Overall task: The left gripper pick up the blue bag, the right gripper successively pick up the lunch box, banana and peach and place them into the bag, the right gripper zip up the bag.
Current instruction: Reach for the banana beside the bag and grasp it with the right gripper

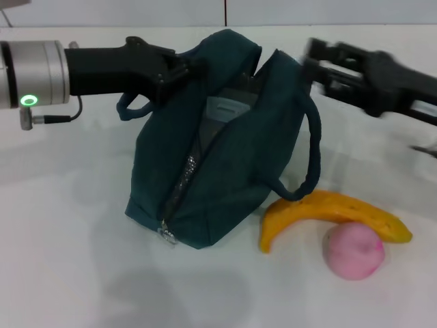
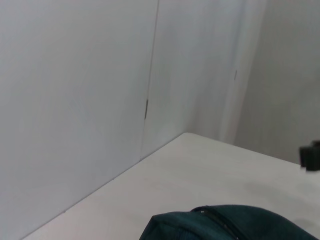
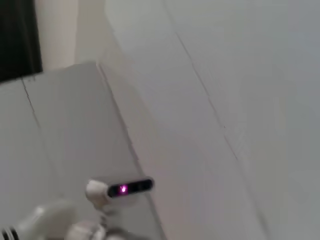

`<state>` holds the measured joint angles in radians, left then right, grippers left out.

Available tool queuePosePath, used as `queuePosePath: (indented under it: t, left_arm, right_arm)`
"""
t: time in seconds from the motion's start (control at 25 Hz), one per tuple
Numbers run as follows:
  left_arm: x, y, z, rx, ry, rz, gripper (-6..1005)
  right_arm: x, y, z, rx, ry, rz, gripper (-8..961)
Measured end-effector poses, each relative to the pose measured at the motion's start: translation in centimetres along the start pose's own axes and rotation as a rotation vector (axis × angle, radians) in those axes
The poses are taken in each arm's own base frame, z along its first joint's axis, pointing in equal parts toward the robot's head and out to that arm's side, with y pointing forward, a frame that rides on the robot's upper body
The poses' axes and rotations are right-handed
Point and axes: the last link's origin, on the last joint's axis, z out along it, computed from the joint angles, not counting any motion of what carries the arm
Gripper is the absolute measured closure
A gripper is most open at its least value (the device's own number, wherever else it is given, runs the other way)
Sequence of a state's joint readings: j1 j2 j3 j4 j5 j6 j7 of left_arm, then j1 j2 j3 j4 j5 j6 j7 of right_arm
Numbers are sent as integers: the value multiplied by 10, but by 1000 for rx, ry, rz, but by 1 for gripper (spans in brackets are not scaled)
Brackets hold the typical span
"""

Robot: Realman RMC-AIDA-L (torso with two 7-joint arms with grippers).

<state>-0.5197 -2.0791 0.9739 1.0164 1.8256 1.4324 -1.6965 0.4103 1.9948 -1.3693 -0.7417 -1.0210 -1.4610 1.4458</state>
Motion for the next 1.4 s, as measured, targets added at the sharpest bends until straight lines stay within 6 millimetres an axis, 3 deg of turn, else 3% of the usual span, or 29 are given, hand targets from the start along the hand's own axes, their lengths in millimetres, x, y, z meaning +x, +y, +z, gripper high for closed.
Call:
queuePosePath:
  t: [0.04, 0.16, 0.2, 0.36, 0.64, 0.92, 1.16, 1.4]
  left_arm:
    - [-1, 0, -1, 2, -2, -3, 960]
    - [-4, 0, -2, 6, -12, -6, 960]
    - [-5, 0, -2, 7, -17, -6, 960]
    - [-6, 0, -2, 6, -23, -3, 960]
    - [-2, 1, 2, -2, -18, 23, 960]
    - [-1, 1, 2, -3, -15, 31, 960]
    - [0, -1, 3, 9, -13, 35, 960]
    - [0, -1, 3, 9, -13, 36, 959]
  right_arm:
    - [-1, 2, -12, 20, 16, -34, 442]
    - [-2, 6, -29, 54, 53, -91, 374]
    - [5, 10, -50, 119, 152, -134, 351]
    - [18, 4, -60, 163, 305, -99, 308]
    - [36, -14, -50, 196, 571, -59, 314]
    - [45, -17, -28, 170, 721, -92, 313]
    - [51, -20, -10, 144, 822, -161, 249]
    - [56, -22, 1, 132, 885, -202, 93]
